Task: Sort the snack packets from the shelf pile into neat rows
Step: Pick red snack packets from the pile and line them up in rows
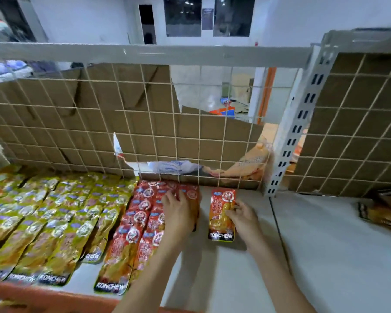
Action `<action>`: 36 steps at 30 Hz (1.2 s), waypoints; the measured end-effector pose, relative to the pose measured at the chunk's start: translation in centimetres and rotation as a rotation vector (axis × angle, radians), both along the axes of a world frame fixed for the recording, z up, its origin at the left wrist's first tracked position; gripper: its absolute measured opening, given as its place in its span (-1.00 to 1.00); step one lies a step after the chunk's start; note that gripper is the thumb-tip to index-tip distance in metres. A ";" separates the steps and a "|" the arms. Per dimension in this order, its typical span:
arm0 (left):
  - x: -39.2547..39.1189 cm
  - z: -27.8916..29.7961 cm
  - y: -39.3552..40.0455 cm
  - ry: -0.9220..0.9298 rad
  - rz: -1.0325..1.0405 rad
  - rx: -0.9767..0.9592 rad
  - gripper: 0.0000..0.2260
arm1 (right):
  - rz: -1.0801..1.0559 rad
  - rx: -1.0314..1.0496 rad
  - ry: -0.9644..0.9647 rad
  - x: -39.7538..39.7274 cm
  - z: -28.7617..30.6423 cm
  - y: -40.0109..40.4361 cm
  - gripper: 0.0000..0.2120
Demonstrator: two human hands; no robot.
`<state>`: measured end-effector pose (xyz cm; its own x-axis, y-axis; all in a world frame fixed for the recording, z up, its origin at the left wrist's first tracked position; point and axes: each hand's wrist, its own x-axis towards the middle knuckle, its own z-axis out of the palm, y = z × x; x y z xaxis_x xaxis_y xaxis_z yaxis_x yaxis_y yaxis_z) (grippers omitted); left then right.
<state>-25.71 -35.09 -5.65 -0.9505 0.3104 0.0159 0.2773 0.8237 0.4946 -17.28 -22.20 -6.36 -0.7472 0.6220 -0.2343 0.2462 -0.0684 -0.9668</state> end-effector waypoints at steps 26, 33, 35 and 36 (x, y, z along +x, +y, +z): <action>-2.6 -1.1 -2.9 0.224 -0.568 -0.174 -0.57 | -0.096 0.147 -0.101 -1.9 -2.0 -2.5 -0.77; -3.4 -0.8 -2.8 0.172 -0.587 -0.182 -0.61 | -0.093 0.070 0.009 -0.8 -2.4 -3.4 -0.72; -3.8 -0.8 -3.1 0.161 -0.610 -0.177 -0.61 | -0.083 0.050 0.047 0.0 -2.3 -4.1 -0.68; -3.9 -0.6 -3.2 0.147 -0.620 -0.161 -0.61 | -0.067 0.044 0.054 0.4 -2.4 -4.4 -0.68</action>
